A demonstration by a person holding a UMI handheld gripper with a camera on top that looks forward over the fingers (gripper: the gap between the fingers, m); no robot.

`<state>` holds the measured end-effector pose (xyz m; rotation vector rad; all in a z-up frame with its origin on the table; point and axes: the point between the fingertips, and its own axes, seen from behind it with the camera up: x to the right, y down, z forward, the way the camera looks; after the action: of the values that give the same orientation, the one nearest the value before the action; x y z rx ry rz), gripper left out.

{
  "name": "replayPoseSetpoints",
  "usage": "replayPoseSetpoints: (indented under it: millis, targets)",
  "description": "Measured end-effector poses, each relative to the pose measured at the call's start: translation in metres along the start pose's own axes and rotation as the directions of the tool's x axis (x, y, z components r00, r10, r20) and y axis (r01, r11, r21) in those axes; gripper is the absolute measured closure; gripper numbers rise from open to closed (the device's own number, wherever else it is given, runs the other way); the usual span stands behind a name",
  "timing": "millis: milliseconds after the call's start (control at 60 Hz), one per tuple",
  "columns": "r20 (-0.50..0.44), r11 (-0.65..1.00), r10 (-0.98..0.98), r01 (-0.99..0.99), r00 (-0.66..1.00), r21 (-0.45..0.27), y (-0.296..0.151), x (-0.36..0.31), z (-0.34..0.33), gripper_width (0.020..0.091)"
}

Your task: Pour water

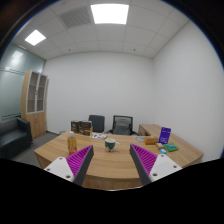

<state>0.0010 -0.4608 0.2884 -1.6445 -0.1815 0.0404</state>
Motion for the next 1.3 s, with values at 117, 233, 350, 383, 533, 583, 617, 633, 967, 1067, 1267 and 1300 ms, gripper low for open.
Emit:
replayPoseSetpoints:
  millis: [117,233,350,383,533,583,617,633,967,1067,1267,1300]
  targets:
    - [0.015,1.0,0.016,-0.016,1.0,-0.003,0.006,-0.003,0.001,0.0291]
    - [0.027,1.0,0.03,-0.03,0.999,-0.009,0.022,-0.011,0.007,0.0291]
    - [0.045,0.998,0.055,-0.054,0.997,-0.02,0.037,-0.028,0.025,0.0291]
    - [0.054,0.998,0.062,-0.061,0.997,-0.019,0.043,-0.035,0.032,0.0292]
    - [0.07,0.999,0.045,-0.045,0.996,-0.008,0.068,-0.072,0.08,0.029]
    - [0.072,0.999,0.04,-0.04,0.997,-0.007,0.076,-0.089,0.101,0.0291]
    - [0.08,0.999,0.039,-0.039,0.996,-0.008,0.082,-0.102,0.117,0.0292]
    - [0.084,0.999,0.04,-0.039,0.996,-0.01,0.086,-0.109,0.125,0.029]
    - [0.195,0.993,0.097,-0.082,0.976,-0.087,0.137,-0.25,0.291,0.029]
    - [0.23,0.99,0.116,-0.095,0.966,-0.1,0.141,-0.277,0.322,0.0291]
    - [0.158,0.993,0.088,-0.075,0.984,-0.091,0.142,-0.297,0.371,0.0286]
    - [0.141,0.994,0.079,-0.067,0.987,-0.084,0.143,-0.3,0.38,0.03]
